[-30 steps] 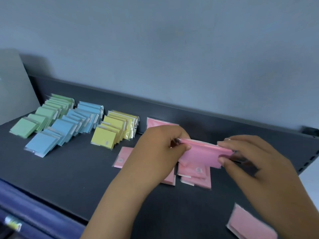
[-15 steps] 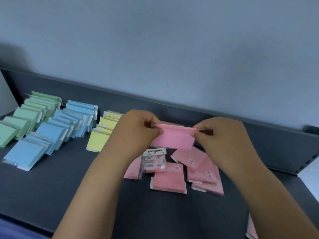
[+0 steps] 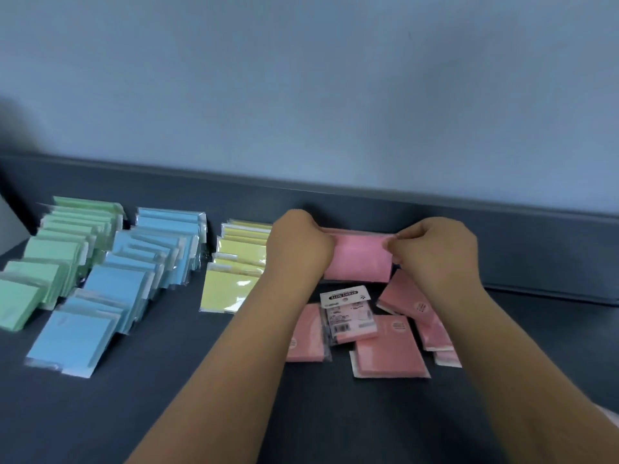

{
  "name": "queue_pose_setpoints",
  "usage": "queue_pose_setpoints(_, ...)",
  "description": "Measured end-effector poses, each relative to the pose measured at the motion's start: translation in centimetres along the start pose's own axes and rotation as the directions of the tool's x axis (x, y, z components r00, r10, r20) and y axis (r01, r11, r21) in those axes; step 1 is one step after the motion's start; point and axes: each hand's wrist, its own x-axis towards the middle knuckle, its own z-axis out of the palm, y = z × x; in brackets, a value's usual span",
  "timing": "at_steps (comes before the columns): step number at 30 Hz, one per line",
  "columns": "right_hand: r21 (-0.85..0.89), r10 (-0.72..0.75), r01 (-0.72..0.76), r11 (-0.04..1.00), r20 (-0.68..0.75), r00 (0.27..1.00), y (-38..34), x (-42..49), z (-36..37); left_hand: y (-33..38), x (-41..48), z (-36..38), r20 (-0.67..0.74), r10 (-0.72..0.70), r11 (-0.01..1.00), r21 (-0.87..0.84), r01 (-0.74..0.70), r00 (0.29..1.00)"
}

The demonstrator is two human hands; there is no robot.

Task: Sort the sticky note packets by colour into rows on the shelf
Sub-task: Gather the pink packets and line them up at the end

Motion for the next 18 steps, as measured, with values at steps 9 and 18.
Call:
queue_pose_setpoints(9, -0.069, 0.032, -0.029, 0.997, 0.041, 0.999, 0.8, 0.6, 1.4, -0.4, 0.8, 0.0, -0.086, 0.035, 0.999, 0.027, -0.033, 0.996)
queue_pose_setpoints(18, -0.09, 0.005, -0.003, 0.996, 0.021, 1.0, 1.1, 0.6, 1.2, -0.5, 0.3, 1.1, -0.09, 0.053, 0.998, 0.043, -0.049, 0.995)
